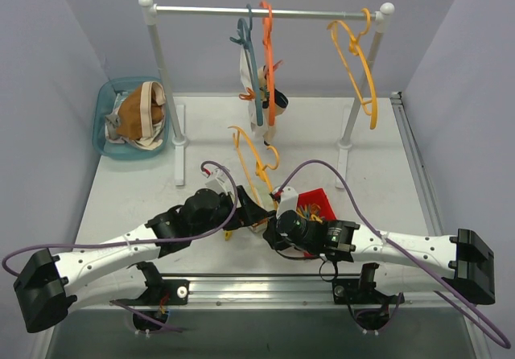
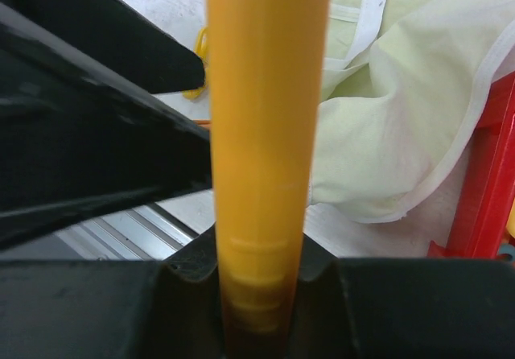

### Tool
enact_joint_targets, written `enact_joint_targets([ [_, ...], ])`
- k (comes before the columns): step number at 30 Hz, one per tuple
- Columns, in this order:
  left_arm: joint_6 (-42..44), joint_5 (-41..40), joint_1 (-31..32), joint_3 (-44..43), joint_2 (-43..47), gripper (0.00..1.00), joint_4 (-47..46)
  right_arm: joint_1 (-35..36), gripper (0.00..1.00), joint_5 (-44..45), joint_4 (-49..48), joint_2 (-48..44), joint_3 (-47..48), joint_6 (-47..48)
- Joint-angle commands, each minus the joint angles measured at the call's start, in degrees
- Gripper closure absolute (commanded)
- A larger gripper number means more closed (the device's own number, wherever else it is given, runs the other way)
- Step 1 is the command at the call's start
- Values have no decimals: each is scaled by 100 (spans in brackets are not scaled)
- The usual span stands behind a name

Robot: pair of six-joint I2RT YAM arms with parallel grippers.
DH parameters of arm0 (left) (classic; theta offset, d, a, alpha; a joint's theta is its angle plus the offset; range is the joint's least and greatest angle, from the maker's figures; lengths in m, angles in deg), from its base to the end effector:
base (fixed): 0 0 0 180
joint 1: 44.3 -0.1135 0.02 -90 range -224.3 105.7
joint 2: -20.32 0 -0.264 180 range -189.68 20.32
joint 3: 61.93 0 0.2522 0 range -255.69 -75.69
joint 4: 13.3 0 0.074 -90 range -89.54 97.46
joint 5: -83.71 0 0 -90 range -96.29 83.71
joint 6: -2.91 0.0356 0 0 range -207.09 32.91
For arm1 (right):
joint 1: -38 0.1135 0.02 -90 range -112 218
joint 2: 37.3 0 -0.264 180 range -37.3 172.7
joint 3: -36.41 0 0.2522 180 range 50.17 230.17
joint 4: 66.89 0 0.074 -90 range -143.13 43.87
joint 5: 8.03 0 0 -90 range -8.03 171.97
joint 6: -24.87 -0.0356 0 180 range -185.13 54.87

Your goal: Remove the underwear clipped to the hanger

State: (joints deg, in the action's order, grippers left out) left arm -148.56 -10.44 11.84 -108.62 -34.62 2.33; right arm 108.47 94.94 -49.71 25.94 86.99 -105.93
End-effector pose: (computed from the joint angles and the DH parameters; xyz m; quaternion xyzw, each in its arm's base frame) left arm 0.1236 -0.1797 0.2491 -0.0587 0.8357 -0.4506 0.3083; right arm 0.0883 0.2249 0.2399 -0.1654 0.8456 0.3559 0.3618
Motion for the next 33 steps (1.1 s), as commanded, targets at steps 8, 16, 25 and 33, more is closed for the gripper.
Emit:
enact_joint_targets([
  [8, -181, 414, 37, -91, -298, 23, -767, -122, 100, 188, -237, -120, 18, 54],
  [16, -76, 809, 37, -311, -667, 41, -714, -166, 100, 232, -281, -40, 18, 28],
  [25, 126, 520, 37, -398, -176, 91, 13, -236, 100, 215, -245, -31, 27, 28],
  [33, 619, -253, 20, -829, 571, 89, 1657, -219, 100, -22, 0, -40, -96, -16],
])
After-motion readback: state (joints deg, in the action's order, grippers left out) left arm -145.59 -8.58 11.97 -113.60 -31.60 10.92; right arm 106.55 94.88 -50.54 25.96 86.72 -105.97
